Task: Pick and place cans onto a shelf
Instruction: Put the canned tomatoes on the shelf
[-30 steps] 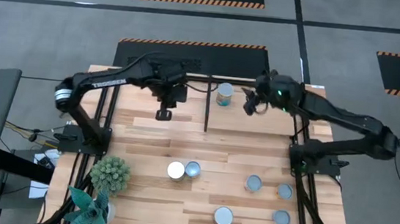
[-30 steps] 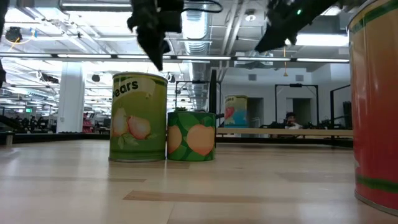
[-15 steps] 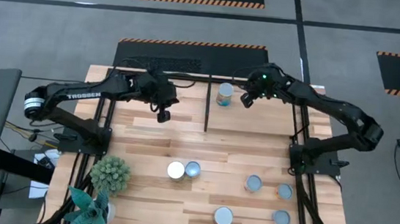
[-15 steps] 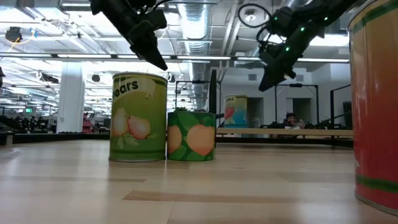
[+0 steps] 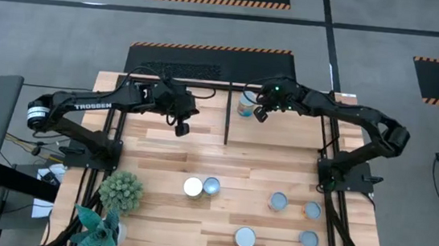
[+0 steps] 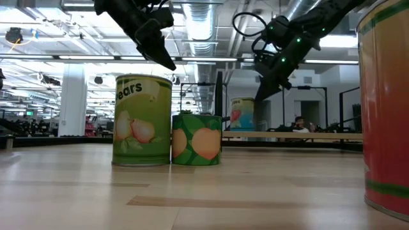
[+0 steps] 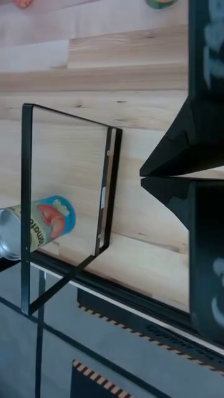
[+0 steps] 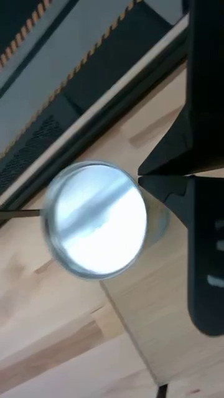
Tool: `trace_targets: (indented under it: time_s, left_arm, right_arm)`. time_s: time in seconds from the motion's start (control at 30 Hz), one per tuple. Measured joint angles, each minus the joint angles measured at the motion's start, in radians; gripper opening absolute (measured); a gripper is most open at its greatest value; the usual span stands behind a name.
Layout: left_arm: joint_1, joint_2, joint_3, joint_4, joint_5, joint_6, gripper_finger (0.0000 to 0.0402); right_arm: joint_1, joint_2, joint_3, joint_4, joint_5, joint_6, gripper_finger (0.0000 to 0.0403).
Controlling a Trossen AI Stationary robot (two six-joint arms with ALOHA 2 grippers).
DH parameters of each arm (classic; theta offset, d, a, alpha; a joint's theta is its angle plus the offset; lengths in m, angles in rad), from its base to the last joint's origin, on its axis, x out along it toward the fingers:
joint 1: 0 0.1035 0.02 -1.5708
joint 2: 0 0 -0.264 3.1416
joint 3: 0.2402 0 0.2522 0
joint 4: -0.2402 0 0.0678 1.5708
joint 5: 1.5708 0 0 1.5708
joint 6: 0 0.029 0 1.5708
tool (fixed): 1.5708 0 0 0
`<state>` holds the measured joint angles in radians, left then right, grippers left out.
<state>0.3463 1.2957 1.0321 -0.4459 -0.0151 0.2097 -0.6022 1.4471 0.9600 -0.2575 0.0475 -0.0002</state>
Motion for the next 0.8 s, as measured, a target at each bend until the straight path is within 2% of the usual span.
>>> trace_targets:
  time_s: [0.2, 0.53, 0.8]
  left_arm:
    - [-0.001, 0.000, 0.000, 0.000, 0.000, -0.004, 0.0000]
    - [-0.001, 0.000, 0.000, -0.001, 0.000, -0.015, 0.0000]
    - [-0.001, 0.000, 0.000, -0.011, 0.000, -0.016, 0.0000]
  right_arm:
    - [0.015, -0.001, 0.000, 0.014, -0.001, 0.000, 0.0035]
    - [0.030, -0.008, 0.000, 0.032, -0.034, -0.001, 0.0025]
    - [0.034, -0.029, 0.000, 0.033, 0.075, 0.015, 0.0025]
